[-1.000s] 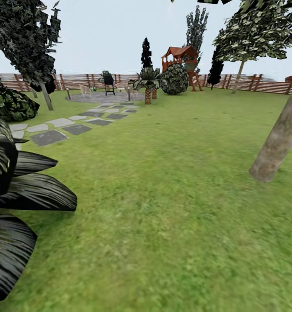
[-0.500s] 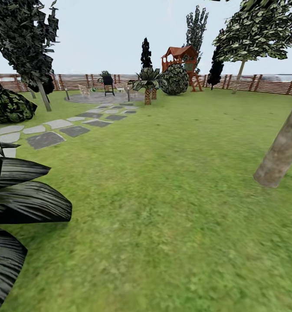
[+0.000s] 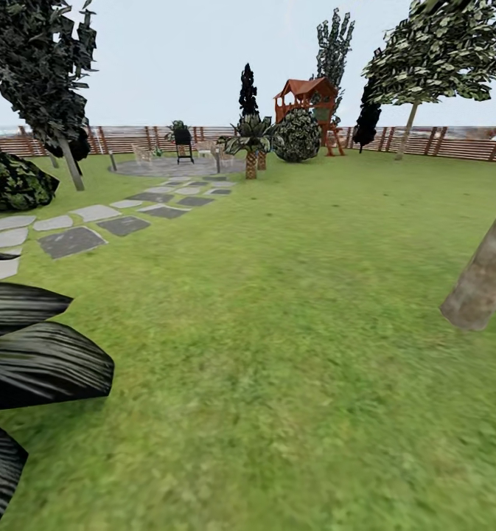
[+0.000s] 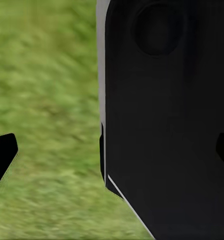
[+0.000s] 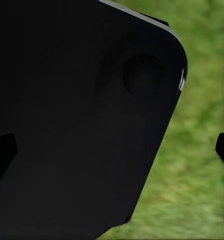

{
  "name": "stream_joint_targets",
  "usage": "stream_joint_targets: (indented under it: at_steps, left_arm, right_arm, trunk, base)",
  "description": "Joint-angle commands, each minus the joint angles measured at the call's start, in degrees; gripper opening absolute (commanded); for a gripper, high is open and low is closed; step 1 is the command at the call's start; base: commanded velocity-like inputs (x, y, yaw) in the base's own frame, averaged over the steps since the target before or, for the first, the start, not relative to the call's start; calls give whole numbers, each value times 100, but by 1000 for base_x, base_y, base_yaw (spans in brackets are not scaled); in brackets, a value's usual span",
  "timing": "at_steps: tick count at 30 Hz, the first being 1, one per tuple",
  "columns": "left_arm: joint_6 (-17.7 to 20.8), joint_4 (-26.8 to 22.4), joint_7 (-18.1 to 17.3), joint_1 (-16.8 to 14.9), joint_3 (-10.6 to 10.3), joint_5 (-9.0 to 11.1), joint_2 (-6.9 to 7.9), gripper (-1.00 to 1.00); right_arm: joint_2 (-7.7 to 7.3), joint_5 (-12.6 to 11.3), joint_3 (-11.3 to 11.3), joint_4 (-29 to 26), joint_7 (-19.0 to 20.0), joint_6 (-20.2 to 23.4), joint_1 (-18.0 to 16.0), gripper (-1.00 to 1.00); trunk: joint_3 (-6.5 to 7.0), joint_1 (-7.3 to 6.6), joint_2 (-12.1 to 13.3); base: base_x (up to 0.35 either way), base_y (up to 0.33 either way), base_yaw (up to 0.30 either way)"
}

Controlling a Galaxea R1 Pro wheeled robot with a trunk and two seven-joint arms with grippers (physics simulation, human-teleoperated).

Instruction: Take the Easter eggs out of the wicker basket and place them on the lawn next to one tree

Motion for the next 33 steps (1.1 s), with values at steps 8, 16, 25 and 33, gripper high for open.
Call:
stream_joint_targets:
  at_steps: [8,16,25,33]
  left_arm:
    - [-6,-10,-3,4,2,3,2,100]
    - [-6,-10,-3,4,2,3,6,100]
    - [-6,-9,-3,4,2,3,3,100]
    - [-6,-10,-3,4,2,3,3,100]
  right_arm:
    - [0,49,-17,6,-4,-15,-4,100]
    - [0,48,-17,6,-4,-15,-4,100]
    - [0,48,-17,6,-4,-15,-4,100]
    - [0,48,-17,6,-4,-15,-4,100]
  trunk:
    - [-4,3,-2]
    - [-4,3,-2]
    - [-4,3,-2]
    - [-4,3,-2]
  base:
    - [331,0,0]
    - [331,0,0]
    - [331,0,0]
    - [331,0,0]
